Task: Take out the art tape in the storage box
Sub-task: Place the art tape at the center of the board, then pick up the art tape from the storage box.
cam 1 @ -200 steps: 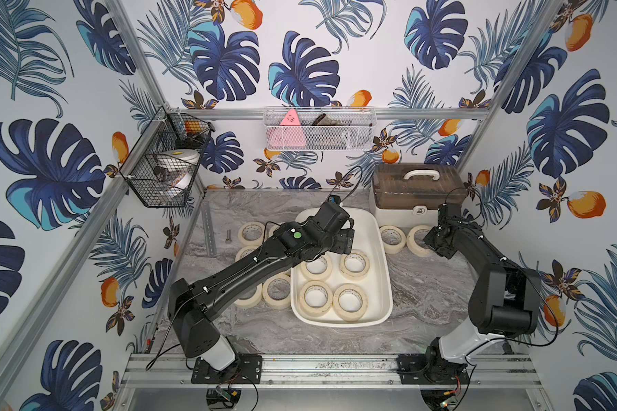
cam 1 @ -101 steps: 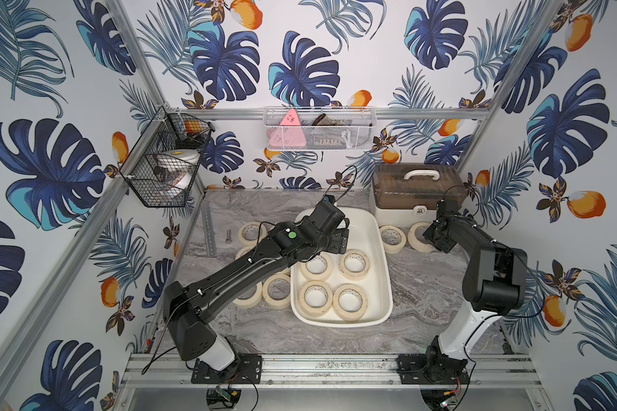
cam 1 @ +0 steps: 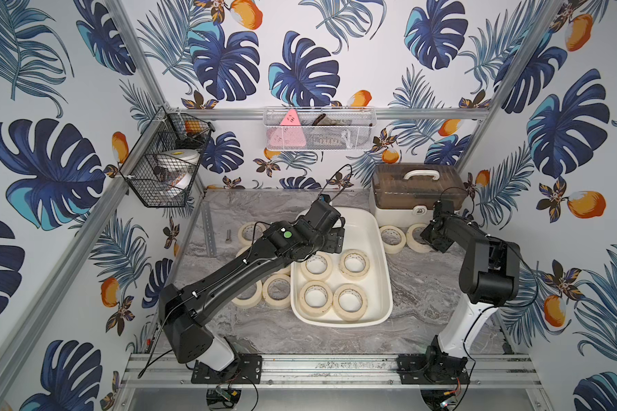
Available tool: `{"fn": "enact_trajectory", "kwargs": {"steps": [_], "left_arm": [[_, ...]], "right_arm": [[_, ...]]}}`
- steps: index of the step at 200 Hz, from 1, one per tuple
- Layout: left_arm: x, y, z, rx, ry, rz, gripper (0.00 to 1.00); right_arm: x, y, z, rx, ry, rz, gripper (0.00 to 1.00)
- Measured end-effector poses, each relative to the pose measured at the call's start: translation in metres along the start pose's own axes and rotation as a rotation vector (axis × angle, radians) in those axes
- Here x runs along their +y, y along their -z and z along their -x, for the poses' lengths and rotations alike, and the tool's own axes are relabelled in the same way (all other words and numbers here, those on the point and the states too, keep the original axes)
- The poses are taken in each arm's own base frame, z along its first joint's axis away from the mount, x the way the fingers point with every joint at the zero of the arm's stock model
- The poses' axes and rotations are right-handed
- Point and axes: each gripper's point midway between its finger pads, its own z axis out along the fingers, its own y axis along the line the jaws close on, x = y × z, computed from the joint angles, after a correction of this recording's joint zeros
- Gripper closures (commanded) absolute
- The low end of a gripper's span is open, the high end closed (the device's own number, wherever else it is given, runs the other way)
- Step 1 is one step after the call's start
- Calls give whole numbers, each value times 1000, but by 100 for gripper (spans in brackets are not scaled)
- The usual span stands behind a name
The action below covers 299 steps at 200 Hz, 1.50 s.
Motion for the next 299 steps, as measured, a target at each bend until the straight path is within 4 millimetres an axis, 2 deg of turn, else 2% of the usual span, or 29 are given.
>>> {"fn": "enact_trajectory", "kwargs": {"steps": [14, 63, 109, 155, 207, 258, 299], "left_arm": [[1, 0, -1, 3, -1, 3, 14], [2, 1, -2, 6, -2, 5, 14], [2, 6, 0, -3, 4, -1, 14], [2, 6, -1, -1, 8, -3, 14], [6, -1, -13, 26, 26, 8, 13], [16, -20, -42, 92, 77, 46, 14], [25, -43, -71, 150, 127, 94, 16]], "right_arm": [[2, -4, 0, 6, 1, -1, 100], [4, -9, 1, 12, -2, 7, 63], [11, 1, 7, 3, -8, 41, 52], [9, 43, 17, -28, -13, 81, 44], [14, 91, 9, -46, 22, 183, 39], [35, 147, -13, -55, 66, 366, 38], [72, 191, -40, -53, 168, 495, 38]]}}
